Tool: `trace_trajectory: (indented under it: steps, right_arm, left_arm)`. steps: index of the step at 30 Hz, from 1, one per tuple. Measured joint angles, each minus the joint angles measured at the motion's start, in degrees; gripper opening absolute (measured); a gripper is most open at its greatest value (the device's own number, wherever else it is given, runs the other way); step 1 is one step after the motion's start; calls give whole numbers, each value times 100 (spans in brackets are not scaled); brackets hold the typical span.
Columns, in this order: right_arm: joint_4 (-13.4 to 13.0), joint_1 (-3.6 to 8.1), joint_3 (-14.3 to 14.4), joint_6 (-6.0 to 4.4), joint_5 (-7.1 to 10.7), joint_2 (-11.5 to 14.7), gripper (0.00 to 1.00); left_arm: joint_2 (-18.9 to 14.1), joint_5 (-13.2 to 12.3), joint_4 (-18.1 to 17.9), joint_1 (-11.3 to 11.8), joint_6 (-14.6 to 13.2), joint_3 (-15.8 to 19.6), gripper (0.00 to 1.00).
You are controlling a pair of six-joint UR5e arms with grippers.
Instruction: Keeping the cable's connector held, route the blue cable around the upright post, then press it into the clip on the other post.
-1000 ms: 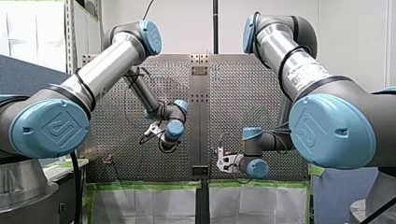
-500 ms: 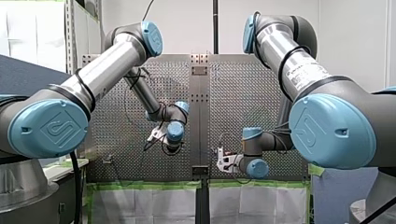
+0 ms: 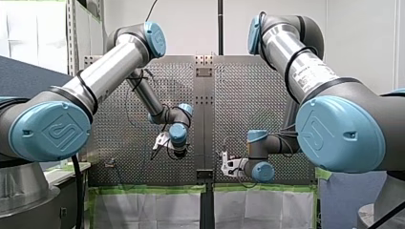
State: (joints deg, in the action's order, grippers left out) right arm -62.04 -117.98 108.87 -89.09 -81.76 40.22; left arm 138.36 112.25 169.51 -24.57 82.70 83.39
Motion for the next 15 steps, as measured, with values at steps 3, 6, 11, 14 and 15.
trace_trajectory:
  steps: [3, 6, 11, 14, 15]
  right_arm:
    - [9, -3, -1, 2, -3, -2, 0]
    - [-2, -3, -2, 0, -5, -1, 0]
    - [-11, -3, -27, -23, -4, -1, 0]
    - [-14, -3, -45, -23, -2, -3, 0]
    - [-13, -3, -48, -23, 4, -4, 0]
  left_arm:
    - [0, -62, 1, 14, 159, 0, 100]
    - [0, -135, -35, 25, 325, 0, 100]
    - [1, -102, -205, 28, 627, 0, 100]
    - [7, -37, -282, 27, 793, 0, 100]
    - [7, -20, -294, 25, 844, 0, 100]
